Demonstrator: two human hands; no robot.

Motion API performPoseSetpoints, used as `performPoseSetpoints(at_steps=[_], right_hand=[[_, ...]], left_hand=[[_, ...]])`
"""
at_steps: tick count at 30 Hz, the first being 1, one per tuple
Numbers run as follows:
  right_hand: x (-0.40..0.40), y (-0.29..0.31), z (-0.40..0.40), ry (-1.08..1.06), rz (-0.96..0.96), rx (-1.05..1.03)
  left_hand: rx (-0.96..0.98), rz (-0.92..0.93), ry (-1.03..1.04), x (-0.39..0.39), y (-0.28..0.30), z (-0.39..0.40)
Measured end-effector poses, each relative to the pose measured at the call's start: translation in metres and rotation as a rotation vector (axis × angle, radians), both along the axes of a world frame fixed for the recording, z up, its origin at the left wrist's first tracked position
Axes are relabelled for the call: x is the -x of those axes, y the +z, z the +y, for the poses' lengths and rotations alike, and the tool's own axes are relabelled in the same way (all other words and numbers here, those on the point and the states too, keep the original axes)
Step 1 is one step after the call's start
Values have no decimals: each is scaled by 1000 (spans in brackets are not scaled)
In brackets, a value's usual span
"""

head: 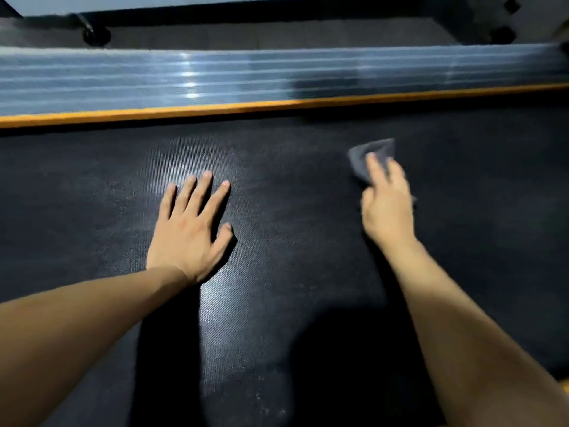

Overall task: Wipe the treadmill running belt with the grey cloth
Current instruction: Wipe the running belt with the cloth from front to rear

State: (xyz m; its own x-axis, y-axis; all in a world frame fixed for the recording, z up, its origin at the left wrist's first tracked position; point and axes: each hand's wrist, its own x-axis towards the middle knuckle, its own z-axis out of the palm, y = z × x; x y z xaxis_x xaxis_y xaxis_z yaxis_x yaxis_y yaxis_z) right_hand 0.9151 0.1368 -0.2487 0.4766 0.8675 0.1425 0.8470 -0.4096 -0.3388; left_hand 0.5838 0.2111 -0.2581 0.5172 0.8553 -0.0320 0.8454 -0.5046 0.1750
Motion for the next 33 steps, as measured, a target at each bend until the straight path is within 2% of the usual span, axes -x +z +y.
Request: performPoseSetpoints(at_steps=[3,5,7,10,13,18,21,23,28,31,33], right_hand=[[12,-5,-1,-150,-13,-1],[60,-11,7,-47,-54,-65],[116,-16,6,100,11,-103],[169,-5,-6,307,87,-46],[132,-1,-15,346,34,-21],[28,-4,-48,-53,-22,11],[33,-7,-48,-184,-24,-21],[73,-12,-43,-130,-48,-57],[194,-12,-54,198,27,-56],[174,-7,-61,311,28,-11],[135,-10,-65,219,6,54]], left_hand=[[-6,-2,4,0,-2,-1],[-7,-3,3,0,-3,-1],[-9,-4,0,1,-3,0],[-14,-11,-11,3,-3,1],[-21,-12,-14,3,-3,1],[-29,-20,4,2,-5,0],[-33,-19,3,0,-7,1],[-24,-18,2,0,-7,0],[-18,-29,2,1,-5,0],[-21,-34,-1,1,-3,-1],[-14,-33,-2,2,-3,-1]])
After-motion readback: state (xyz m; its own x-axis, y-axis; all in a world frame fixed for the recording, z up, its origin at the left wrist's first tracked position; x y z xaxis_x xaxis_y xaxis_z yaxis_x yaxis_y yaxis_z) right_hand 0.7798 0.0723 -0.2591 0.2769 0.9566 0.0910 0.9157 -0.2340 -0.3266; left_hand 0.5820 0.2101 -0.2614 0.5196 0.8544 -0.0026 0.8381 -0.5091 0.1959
